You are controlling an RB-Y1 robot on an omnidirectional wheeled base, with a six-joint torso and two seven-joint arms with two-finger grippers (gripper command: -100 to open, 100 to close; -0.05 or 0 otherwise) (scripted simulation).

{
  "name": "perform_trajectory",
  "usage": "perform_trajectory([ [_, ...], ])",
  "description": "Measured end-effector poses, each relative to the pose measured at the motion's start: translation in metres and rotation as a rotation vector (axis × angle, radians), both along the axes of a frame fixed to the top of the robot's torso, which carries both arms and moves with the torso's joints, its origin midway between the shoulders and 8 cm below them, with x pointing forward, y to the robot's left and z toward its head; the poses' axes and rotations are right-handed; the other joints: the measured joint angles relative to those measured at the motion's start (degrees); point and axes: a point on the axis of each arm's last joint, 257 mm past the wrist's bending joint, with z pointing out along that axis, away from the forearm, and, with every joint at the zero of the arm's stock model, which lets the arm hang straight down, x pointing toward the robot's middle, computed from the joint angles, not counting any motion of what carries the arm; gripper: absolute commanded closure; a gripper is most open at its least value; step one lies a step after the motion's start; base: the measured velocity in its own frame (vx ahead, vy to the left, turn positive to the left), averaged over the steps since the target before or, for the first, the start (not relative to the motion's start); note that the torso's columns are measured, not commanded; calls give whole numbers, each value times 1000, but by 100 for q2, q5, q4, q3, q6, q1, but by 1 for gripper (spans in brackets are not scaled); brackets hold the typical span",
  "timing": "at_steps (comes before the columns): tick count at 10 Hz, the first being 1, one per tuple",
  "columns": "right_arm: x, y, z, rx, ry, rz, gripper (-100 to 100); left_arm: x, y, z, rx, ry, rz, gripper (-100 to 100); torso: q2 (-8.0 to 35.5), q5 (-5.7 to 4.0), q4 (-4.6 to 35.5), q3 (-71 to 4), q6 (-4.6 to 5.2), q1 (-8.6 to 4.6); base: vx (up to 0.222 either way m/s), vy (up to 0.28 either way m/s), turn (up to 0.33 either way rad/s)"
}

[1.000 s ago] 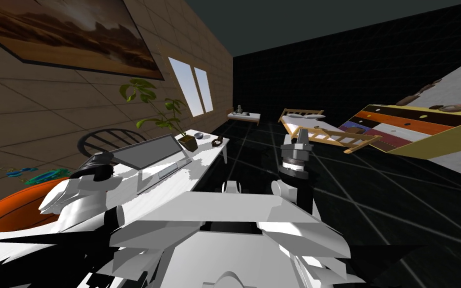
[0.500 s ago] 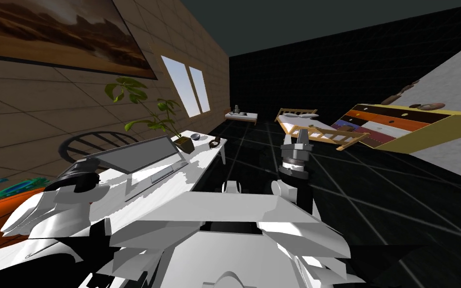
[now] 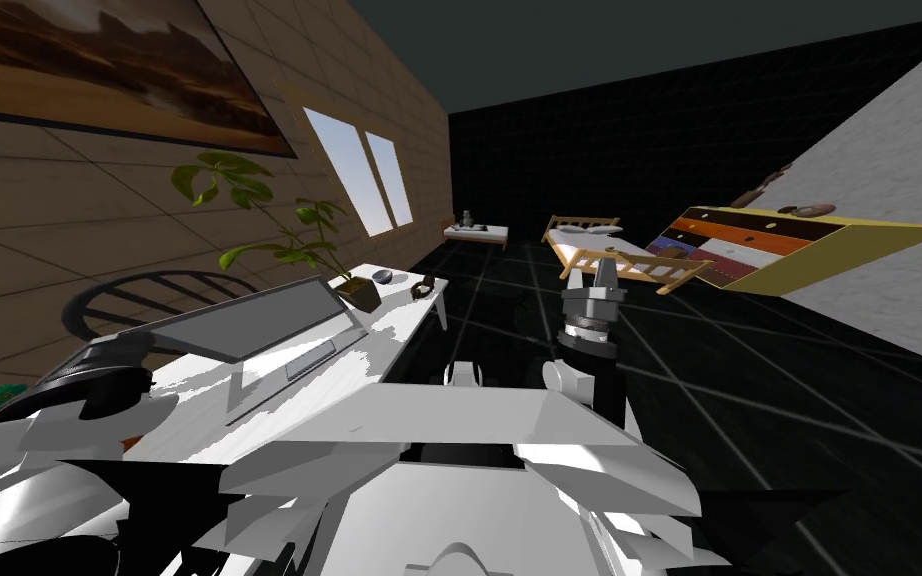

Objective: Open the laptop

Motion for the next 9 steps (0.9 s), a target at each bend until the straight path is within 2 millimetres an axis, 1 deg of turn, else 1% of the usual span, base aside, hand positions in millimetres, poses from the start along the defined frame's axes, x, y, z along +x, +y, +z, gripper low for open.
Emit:
perform_trajectory([
  [1, 0, 0, 0, 0, 0, 0, 0, -1, 0, 0, 0, 0, 1, -100, 5, 1, 2, 3, 3, 3, -41, 25, -184],
  [4, 0, 0, 0, 0, 0, 0, 0, -2, 4, 1, 11, 27, 5, -100, 34, 4, 11, 22, 1, 18, -142, 82, -239],
  [5, 0, 0, 0, 0, 0, 0, 0, -4, 6, 1, 14, 39, 9, -100, 18, -3, 7, 11, 2, 6, -69, 41, -42],
  [6, 0, 0, 0, 0, 0, 0, 0, -4, 7, 1, 15, 40, 8, -100, -21, -5, -4, -11, -2, -15, -24, 9, 95],
  [7, 0, 0, 0, 0, 0, 0, 0, 7, 1, 0, 11, 40, -19, -100, -35, -8, -10, -22, 1, -23, -11, -4, 44],
  [8, 0, 0, 0, 0, 0, 0, 0, 17, 2, 0, 10, 38, -35, -100, -30, -6, -9, -20, 7, -17, 4, -8, -5],
  [9, 0, 0, 0, 0, 0, 0, 0, 21, 5, -6, 2, 39, -34, -100, -19, 1, -6, -11, 9, -5, 3, -12, 91],
])
